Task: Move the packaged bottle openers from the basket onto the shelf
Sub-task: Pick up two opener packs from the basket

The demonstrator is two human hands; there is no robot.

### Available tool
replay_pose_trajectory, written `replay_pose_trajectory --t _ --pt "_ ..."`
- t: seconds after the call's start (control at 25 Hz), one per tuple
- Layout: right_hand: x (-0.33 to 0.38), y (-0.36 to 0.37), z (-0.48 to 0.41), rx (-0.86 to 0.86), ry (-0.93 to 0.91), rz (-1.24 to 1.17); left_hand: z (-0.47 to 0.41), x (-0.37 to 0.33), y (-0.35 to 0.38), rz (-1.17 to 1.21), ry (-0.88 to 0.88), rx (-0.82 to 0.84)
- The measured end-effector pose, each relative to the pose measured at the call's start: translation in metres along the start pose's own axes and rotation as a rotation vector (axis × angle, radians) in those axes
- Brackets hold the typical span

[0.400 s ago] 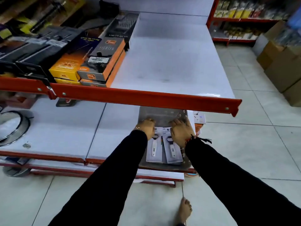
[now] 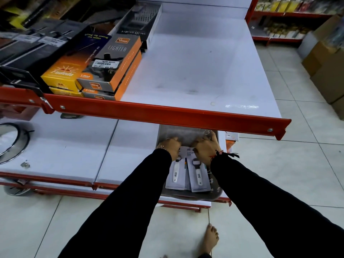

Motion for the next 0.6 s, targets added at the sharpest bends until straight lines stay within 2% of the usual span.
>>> replay_pose_trajectory --t 0.04,0.08,0.12,0.16,0.24,0.4,0.6 --pt "0.001 -0.007 0.002 0.073 -0.010 -0.168 0.000 0.001 -0.001 -0.006 0.003 -0.018" --pt "-0.005 0.000 0.001 -0.077 -0.044 -0.096 0.002 0.001 -0.003 0.000 0.002 -0.034" --pt "-0.006 -0.016 0.006 -0.057 -0.008 -0.223 0.005 0.000 -0.008 0.014 0.007 -0.057" --pt "-0.011 -0.014 0.008 -0.138 -0.028 -0.181 0.012 -0.003 -0.017 0.023 0.017 -0.091" --pt "-0.017 -0.031 0.017 -0.168 -0.022 -0.285 0.026 -0.007 -0.035 0.077 0.010 -0.150" --pt "-0.031 -0.068 0.049 -0.171 0.000 -0.333 0.060 -0.006 -0.066 0.110 -0.005 -0.202" --pt "-0.037 -0.105 0.110 -0.112 -0.036 -0.424 0.113 -0.011 -0.085 0.091 0.066 -0.219"
Point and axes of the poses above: each hand's wrist, its own z-axis away from the middle knuckle, its own y-axis out of the palm, x = y × z, the point moved 1 cm from there along -z, towards the middle knuckle, and after that the axes turned 3 degrees about y, right-handed, at the moved point
